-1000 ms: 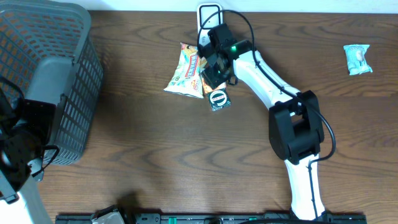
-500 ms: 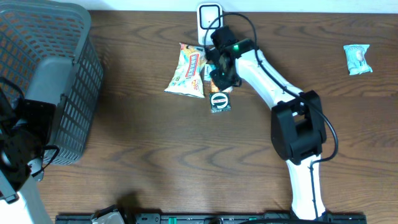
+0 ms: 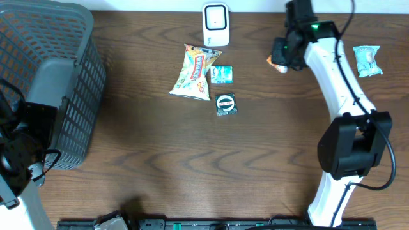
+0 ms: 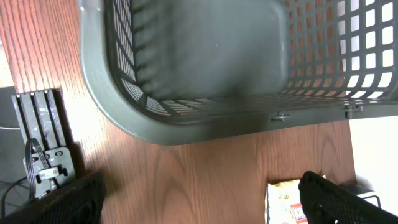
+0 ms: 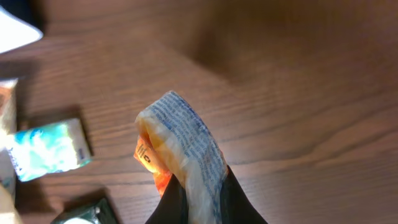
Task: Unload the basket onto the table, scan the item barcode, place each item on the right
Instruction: 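Lift the orange pack and move it right of the pile, then regrasp the orange pack and raise it toward the scanner, then hold the orange pack's barcode up to the scanner window, then carry the orange pack right and drop it on the table, then reach the right gripper into the pile and grasp the green-blue pack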
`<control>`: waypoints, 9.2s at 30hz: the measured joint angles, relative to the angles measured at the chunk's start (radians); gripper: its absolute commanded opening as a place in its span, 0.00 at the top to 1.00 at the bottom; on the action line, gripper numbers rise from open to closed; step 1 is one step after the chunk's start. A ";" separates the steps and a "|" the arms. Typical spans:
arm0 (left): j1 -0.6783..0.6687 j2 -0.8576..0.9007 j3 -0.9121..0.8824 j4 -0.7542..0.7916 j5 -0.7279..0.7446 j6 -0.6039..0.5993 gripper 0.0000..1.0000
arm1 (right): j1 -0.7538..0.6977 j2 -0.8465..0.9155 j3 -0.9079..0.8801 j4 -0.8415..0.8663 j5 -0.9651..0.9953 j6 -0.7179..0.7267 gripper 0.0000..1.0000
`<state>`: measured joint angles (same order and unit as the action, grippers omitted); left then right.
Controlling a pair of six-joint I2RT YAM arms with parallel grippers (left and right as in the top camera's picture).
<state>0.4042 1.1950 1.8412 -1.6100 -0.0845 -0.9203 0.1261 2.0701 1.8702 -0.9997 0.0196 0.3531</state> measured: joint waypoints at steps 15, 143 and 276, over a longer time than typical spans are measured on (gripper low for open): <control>0.000 0.000 0.000 0.000 0.000 0.000 0.02 | -0.020 0.081 -0.210 -0.025 -0.154 0.002 0.25; 0.000 0.000 0.000 0.000 0.000 0.000 0.02 | 0.147 0.405 0.487 0.539 0.163 -0.839 0.99; 0.000 0.000 0.000 0.000 0.000 0.000 0.02 | 0.222 0.167 0.130 -0.185 -0.082 -0.442 0.44</control>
<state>0.4042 1.1950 1.8412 -1.6096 -0.0845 -0.9203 0.3481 2.2372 2.0003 -1.1847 -0.0620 -0.0887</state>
